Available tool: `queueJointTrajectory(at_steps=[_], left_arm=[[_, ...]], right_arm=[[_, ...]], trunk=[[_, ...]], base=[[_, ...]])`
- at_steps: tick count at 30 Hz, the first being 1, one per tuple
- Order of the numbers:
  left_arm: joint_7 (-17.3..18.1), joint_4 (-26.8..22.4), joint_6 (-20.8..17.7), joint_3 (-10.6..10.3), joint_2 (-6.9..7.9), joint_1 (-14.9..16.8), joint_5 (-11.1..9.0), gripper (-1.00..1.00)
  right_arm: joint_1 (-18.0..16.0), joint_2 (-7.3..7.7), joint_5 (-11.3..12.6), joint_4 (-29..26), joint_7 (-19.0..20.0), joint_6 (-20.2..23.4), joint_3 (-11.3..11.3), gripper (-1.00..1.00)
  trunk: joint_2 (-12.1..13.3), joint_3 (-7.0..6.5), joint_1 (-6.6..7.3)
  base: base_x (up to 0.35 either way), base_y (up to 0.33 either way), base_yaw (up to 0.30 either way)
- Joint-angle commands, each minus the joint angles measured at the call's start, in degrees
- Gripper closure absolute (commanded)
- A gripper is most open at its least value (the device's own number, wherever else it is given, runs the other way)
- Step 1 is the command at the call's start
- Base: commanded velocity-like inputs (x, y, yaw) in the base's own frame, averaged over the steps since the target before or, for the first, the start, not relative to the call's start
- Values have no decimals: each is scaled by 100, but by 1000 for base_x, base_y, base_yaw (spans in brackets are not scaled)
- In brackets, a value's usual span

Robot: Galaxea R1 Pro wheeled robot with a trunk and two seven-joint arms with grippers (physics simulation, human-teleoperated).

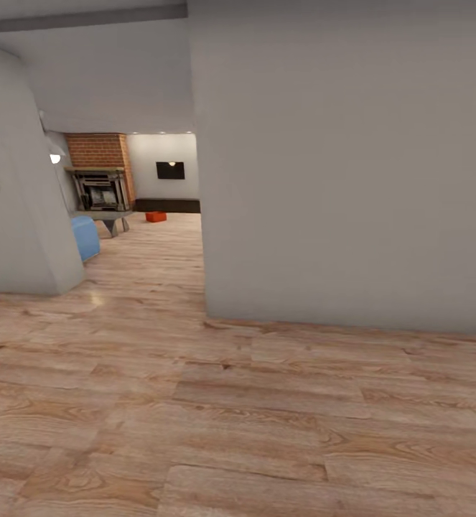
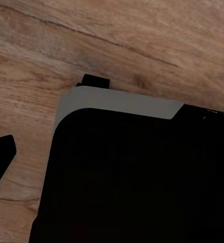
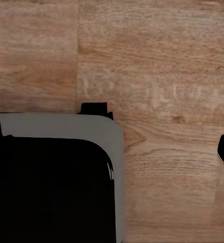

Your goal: Move the two storage containers from the living room to the garage. In the garage, place one container on the floor and stack the other container on top of it (either order is fine).

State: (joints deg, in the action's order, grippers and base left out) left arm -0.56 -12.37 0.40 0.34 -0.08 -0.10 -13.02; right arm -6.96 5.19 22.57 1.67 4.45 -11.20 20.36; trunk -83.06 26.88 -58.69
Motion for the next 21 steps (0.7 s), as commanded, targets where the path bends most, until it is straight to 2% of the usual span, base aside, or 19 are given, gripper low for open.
queueJointTrajectory(at_steps=[1, 15, 21], left_arm=[[-6, -6, 4, 1, -1, -1, -34, -100], [-6, -8, 4, 1, -1, -6, -34, -100], [-6, -3, 4, 1, -1, -5, -34, -100]], right_arm=[[-7, -1, 60, 18, 38, -31, 35, -100], [-7, -1, 56, 18, 33, 43, 38, -100], [-7, -8, 61, 18, 5, 56, 34, -100]], trunk=[[-2, 5, -3], [-2, 5, -3], [-2, 5, -3]], base=[[323, 0, 0], [323, 0, 3], [323, 0, 183]])
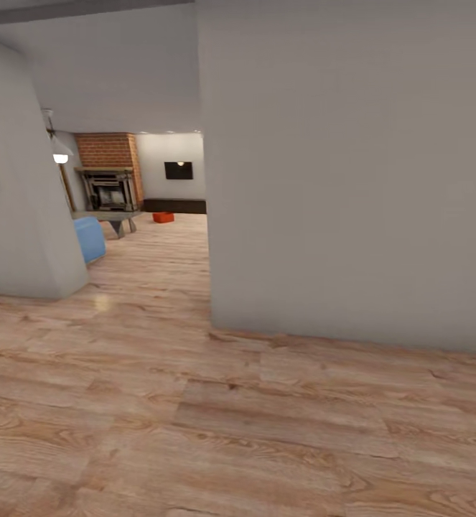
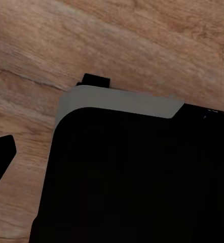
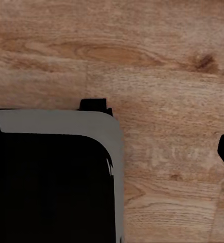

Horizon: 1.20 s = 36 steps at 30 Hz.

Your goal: Move the two storage containers from the living room to the garage. In the garage, place one container on the floor and stack the other container on top of it (either order is fine).

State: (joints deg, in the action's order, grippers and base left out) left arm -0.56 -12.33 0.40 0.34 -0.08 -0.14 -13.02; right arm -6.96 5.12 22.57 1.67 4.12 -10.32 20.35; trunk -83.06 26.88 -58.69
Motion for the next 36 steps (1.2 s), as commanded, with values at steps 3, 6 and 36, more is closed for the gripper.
queueJointTrajectory(at_steps=[3, 6, 36], left_arm=[[-6, -7, 4, 1, -1, -2, -33, -100], [-6, -7, 7, 1, -1, -3, -33, -100], [-6, -50, 13, 1, 17, -3, -33, -100]], right_arm=[[-7, -46, 56, 18, 25, -50, 39, -100], [-7, -92, 48, 16, 14, -64, 57, -100], [-7, -96, 81, 9, 10, -128, 13, -100]], trunk=[[-2, 5, -3], [-2, 5, -3], [-2, 5, -3]], base=[[323, 0, 279], [323, 0, 292], [323, 0, 297]])
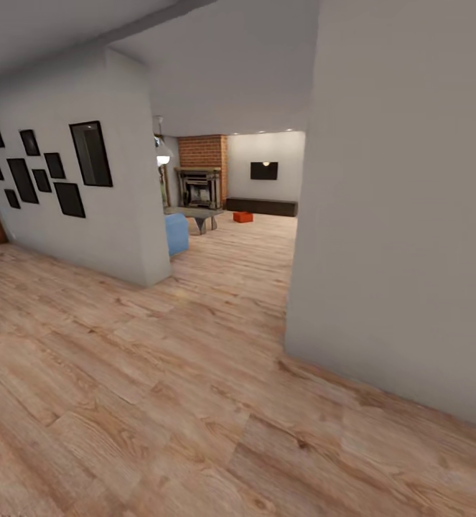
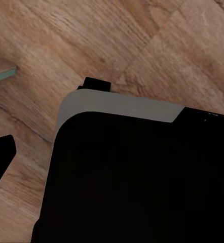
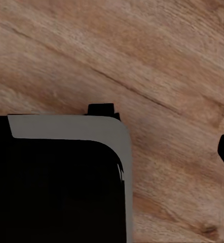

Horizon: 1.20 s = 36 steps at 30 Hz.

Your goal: Move the two storage containers from the living room to the garage. In the garage, place one container on the floor and stack the other container on top of it (either order is fine).

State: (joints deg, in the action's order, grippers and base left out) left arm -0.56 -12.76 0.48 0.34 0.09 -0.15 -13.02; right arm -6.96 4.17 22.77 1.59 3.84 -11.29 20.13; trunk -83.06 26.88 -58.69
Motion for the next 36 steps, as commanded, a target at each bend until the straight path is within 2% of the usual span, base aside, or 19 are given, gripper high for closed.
queueJointTrajectory(at_steps=[1, 36], left_arm=[[-6, -7, 5, 1, -4, 0, -33, -100], [-6, 0, 4, 1, -1, -2, -33, -100]], right_arm=[[-7, 0, 61, 17, 38, -31, 34, -100], [-7, 6, 78, 17, 38, -21, 20, -100]], trunk=[[-2, 5, -3], [-2, 5, -3]], base=[[323, 0, 297], [323, 0, 287]])
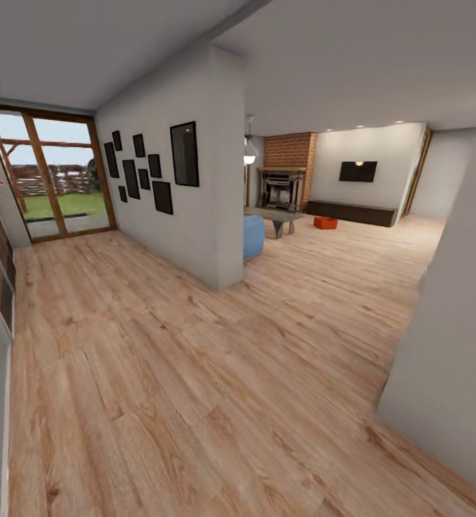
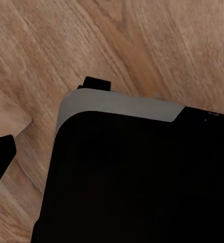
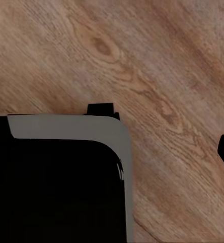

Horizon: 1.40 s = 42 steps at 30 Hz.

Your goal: Move the two storage containers from the living room to the garage. In the garage, place one container on the floor and stack the other container on top of it (either order is fine).

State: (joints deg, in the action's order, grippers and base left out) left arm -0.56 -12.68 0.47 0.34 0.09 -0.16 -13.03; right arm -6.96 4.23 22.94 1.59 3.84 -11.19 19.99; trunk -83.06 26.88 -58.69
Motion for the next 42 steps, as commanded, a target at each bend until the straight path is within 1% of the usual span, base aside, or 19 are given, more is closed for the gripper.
queueJointTrajectory(at_steps=[1, 12, 23, 27, 33, 42], left_arm=[[-6, -7, 5, 1, -1, -2, -33, -100], [-6, -6, 6, 1, -18, 0, -32, -100], [-6, -10, 6, 1, -18, -1, -29, -100], [-6, -7, 6, 1, -6, 1, -32, -100], [-6, -6, 6, 1, -1, -1, -33, -100], [-6, -6, 5, 1, -1, 1, -33, -100]], right_arm=[[-7, 3, 64, 17, 38, -28, 34, -100], [-7, 49, 31, 17, 38, -32, 71, -100], [-7, 45, 19, 17, 38, -46, 93, -100], [-7, 40, 33, 17, 38, -49, 63, -100], [-7, 34, 42, 17, 38, -42, 43, -100], [-7, 39, 44, 17, 38, -41, 40, -100]], trunk=[[-2, 5, -3], [-2, 5, -3], [-2, 5, -3], [-2, 5, -3], [-2, 5, -3], [-2, 5, -3]], base=[[323, 0, 79], [323, 0, 15], [323, 0, 0], [323, 0, -8], [323, 0, -170], [323, 0, -277]])
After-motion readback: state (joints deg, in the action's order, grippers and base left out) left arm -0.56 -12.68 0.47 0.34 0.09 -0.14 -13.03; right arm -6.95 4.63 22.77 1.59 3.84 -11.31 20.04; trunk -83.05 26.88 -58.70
